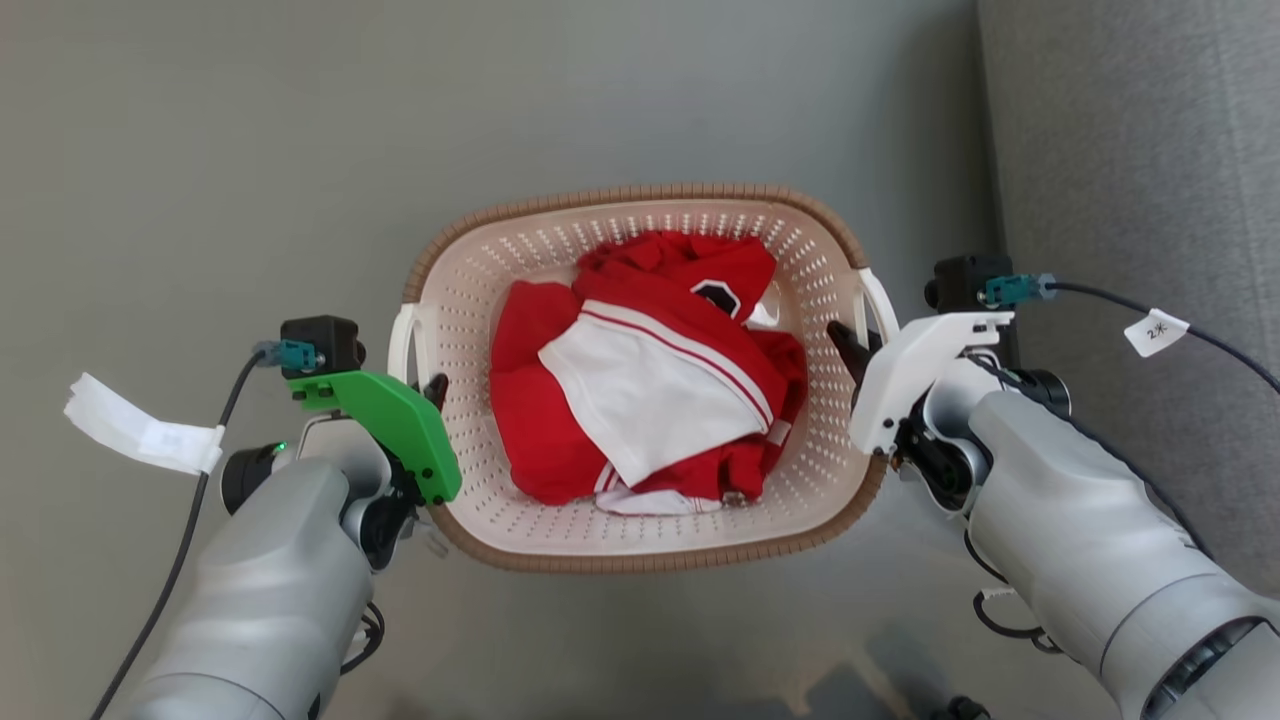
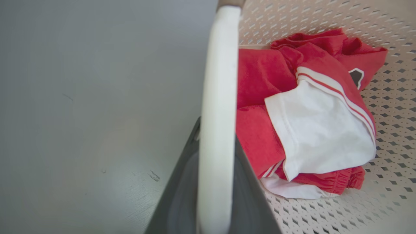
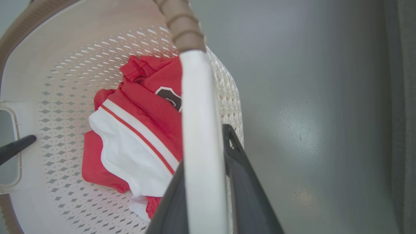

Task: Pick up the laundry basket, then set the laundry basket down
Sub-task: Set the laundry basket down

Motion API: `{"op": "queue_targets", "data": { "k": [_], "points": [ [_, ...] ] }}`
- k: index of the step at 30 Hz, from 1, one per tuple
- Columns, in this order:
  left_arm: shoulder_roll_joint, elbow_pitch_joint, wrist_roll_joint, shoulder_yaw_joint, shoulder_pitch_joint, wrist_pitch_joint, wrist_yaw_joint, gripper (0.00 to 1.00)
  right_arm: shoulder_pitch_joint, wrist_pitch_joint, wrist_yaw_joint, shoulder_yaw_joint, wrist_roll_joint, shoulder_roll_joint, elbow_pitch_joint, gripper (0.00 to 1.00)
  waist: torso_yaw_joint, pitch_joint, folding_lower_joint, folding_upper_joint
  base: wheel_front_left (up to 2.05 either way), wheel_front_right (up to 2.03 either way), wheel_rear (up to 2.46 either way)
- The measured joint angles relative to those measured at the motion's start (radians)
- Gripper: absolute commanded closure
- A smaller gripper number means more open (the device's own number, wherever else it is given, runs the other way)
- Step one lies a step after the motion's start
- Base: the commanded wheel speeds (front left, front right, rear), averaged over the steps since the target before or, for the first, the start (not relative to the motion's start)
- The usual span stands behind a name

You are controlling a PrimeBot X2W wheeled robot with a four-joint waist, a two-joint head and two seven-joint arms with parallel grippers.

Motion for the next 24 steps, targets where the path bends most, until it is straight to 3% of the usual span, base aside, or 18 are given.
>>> {"op": "queue_targets", "data": {
  "k": [24],
  "points": [
    [0.01,0.006,0.053,-0.012,-0.126,-0.131,-0.007,1.0,-0.106,-0.136,0.0,0.021,-0.002,-0.001,-0.004,1.0,0.007,0.277,-0.0001,0.0,0.0,0.0,0.0]
  ]
}}
